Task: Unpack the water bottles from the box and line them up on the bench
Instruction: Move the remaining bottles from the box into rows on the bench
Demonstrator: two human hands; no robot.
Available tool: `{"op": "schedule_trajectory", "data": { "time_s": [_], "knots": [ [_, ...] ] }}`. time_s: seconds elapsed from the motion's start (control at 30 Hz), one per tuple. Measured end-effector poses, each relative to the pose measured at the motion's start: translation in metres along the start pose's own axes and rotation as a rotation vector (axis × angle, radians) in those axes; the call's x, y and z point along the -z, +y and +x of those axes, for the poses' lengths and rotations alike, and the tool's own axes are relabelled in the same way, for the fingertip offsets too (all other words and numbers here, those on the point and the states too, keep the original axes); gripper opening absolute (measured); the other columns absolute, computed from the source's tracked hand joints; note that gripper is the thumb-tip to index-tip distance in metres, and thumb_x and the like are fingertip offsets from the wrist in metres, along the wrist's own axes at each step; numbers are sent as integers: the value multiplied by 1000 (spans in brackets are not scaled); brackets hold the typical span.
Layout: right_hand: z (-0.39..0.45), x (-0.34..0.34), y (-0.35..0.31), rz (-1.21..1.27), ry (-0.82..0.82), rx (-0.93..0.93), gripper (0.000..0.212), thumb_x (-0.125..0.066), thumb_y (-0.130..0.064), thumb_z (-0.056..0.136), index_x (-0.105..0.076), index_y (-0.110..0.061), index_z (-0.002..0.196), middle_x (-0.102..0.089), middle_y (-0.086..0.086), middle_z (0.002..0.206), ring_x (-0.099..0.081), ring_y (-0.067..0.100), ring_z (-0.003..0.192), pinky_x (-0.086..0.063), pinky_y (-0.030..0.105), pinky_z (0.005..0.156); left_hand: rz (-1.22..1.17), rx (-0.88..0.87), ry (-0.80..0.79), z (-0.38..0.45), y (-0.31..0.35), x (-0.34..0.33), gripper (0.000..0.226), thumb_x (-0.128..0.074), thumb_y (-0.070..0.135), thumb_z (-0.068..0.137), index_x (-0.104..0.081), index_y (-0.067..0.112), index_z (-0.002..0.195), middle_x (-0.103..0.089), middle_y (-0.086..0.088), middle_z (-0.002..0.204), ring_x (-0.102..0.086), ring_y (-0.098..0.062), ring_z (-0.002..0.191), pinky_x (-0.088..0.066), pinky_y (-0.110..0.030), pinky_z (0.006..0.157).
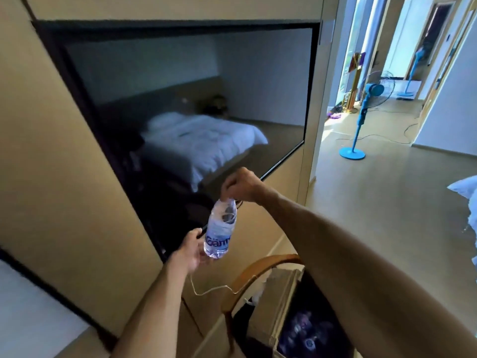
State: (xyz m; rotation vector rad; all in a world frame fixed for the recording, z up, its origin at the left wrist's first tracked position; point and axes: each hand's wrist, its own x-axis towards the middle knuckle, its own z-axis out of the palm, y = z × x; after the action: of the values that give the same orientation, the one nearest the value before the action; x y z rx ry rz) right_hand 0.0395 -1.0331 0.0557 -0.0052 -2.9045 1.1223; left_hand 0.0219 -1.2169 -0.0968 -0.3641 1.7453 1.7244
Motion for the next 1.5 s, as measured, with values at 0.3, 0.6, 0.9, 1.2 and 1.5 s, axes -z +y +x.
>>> {"op": "schedule_trajectory", "data": {
  "time_s": [0.3,0.6,0.9,1.2,1.5],
  "knots": [
    [-46,-110,-98,234,63,218,20,-73,-33,82,-75,-13,83,-69,-1,74,-63,10,68,-49,21,62,-311,-97,-86,-126,-64,60,46,-41,35,89,-66,-4,97,-68,-23,82,-69,-33,62,-50,-25,42],
    [-96,-172,-210,391,62,214,35,-81,-46,68,-72,-12,74,-71,1,75,-67,17,75,-57,33,70,-550,-249,67,-225,-129,171,50,-56,45,76,-69,3,99,-63,-16,83,-56,-24,59,-40,-19,39],
    [-160,-254,-341,489,-58,279,22,-52,-11,85,-71,-1,85,-68,16,82,-65,34,88,-48,31,69,-886,-488,110,-352,-162,257,53,-59,14,74,-54,-10,121,-55,-28,109,-56,-45,88,-55,-37,62],
    [-252,-371,-464,581,-252,314,22,-54,-7,82,-72,-10,95,-71,10,99,-63,26,98,-50,30,83,-834,-522,465,-479,-240,382,49,-58,12,74,-55,-11,118,-61,-30,100,-63,-45,82,-57,-42,68],
    [-354,-476,-560,748,-258,260,29,-80,-37,67,-65,-17,82,-63,-9,75,-63,15,78,-49,26,69,-834,-443,738,-567,-321,455,67,-18,60,96,-62,11,88,-58,-15,65,-39,-17,39,-25,-20,45]
  ]
}}
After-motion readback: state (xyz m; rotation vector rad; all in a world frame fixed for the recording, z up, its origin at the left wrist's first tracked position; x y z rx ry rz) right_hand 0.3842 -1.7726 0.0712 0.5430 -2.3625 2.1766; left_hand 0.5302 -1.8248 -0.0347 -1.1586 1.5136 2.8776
